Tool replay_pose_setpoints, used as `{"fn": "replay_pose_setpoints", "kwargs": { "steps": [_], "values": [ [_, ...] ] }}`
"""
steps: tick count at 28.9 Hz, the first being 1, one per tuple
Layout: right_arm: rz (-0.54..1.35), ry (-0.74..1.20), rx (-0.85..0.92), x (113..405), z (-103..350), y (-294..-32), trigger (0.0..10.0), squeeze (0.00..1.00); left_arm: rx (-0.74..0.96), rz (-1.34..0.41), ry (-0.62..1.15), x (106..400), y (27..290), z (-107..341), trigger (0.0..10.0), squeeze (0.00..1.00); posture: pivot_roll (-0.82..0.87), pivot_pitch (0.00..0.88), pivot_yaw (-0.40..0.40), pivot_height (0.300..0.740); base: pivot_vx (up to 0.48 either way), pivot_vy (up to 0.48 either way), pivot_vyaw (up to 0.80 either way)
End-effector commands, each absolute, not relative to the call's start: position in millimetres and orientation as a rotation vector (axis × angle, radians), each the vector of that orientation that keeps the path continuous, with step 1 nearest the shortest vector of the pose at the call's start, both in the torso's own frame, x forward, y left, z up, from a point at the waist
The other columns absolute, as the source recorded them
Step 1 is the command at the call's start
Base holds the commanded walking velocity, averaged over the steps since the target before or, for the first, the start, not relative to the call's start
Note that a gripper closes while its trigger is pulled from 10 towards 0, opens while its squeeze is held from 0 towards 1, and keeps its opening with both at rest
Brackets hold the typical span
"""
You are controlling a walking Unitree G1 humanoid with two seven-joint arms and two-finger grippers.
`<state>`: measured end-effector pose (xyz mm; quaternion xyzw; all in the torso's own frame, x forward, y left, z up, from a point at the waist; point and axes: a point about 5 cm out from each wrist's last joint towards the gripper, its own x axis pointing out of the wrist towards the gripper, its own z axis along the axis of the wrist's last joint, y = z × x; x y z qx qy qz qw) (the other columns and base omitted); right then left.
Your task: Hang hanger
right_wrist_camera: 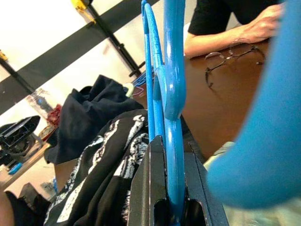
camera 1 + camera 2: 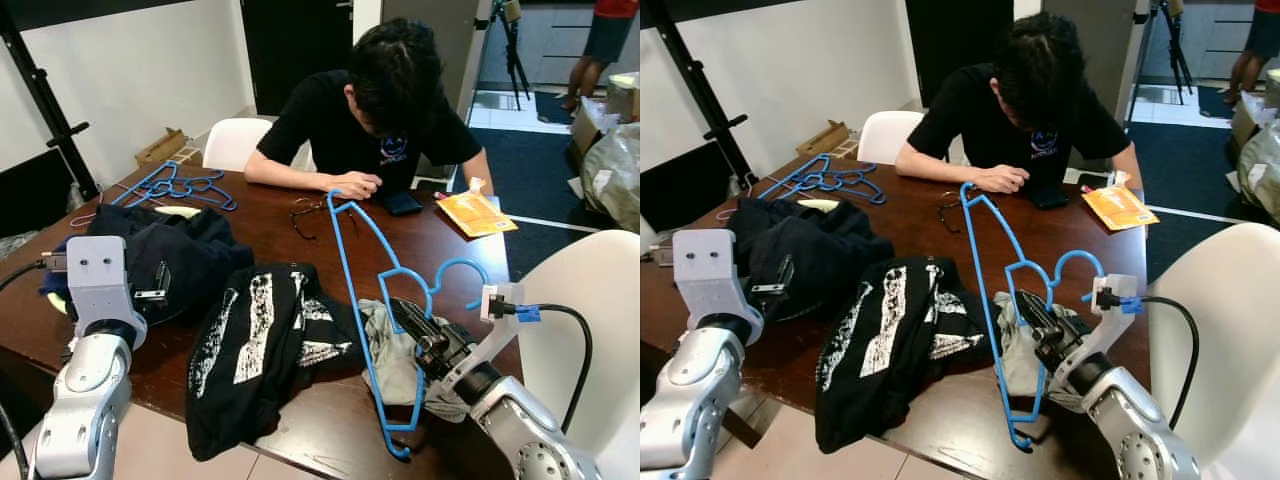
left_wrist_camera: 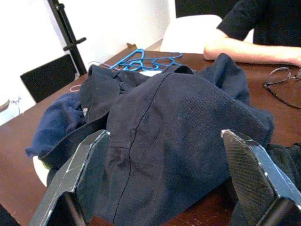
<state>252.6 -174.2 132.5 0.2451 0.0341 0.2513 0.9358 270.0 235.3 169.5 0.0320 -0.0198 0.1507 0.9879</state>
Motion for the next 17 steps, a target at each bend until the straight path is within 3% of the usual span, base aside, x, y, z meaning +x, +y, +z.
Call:
{"fn": "replay_pose_setpoints", "kwargs": {
  "steps": [1, 17],
  "values": [
    [0.513, 0.096, 0.504, 252.0, 129.5, -172.4, 10.0, 0.0, 0.075, 0.337, -0.009, 269.9, 245.1, 165.5, 10.0, 0.0, 0.0, 0.0, 0.059, 0.74, 0.0, 0.0, 0.0],
    [0.498, 0.104, 0.507, 253.3, 128.8, -173.3, 10.0, 0.0, 0.022, 0.356, -0.008, 272.6, 265.1, 164.5, 10.0, 0.0, -0.01, 0.0, 0.057, 0.74, 0.0, 0.0, 0.0]
  ]
}}
